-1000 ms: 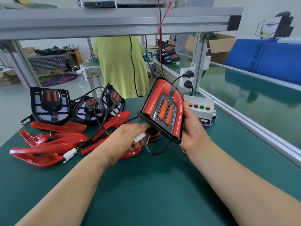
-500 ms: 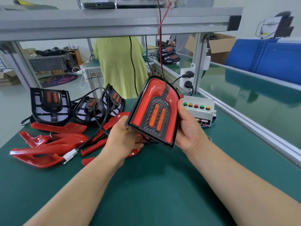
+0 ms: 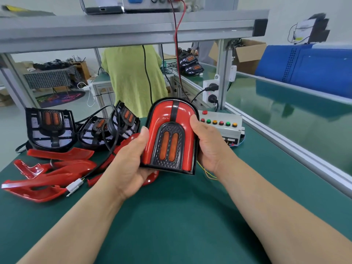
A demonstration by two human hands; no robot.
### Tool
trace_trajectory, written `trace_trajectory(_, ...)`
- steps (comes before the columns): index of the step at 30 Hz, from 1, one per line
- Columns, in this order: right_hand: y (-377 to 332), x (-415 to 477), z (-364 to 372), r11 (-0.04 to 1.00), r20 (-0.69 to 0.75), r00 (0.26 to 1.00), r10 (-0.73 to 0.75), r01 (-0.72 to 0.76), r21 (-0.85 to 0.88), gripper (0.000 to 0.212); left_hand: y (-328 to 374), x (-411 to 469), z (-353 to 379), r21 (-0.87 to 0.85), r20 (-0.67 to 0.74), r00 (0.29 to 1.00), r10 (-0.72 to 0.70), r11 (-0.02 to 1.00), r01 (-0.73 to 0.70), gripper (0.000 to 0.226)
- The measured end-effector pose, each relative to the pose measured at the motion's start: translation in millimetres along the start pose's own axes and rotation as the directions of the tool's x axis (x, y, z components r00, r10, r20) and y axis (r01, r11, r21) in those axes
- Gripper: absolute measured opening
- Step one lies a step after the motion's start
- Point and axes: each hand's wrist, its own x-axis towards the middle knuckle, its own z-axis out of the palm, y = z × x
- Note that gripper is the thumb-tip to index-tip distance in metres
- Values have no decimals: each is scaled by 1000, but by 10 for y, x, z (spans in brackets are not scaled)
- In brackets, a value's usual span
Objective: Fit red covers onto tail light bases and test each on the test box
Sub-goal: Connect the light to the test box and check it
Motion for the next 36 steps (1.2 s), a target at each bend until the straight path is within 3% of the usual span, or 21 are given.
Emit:
trace_trajectory(3, -63, 5, -1, 1000, -11, 1000, 1, -1, -29, 41, -52, 6, 66, 97, -60, 995, 79, 993, -73, 70)
trace_trajectory(8, -233, 2, 120, 998, -88, 995, -41, 37, -48, 22, -66, 22, 123, 36, -107, 990, 95, 995, -92, 64)
trace_trajectory(13, -383, -111, 156, 996, -127, 989, -80, 75, -45, 16, -3, -30, 185, -16, -132, 986, 104, 994, -107, 51)
trace_trajectory(27, -646, -669, -303, 988, -330, 934, -137, 152, 18, 20, -91, -129, 852, 88, 54, 993, 107, 990, -111, 51)
trace_trajectory(36, -1115, -1225, -900, 970, -518, 821, -241, 217, -107, 24, -169, -196, 1765, 71, 191, 981, 19, 997, -33, 47)
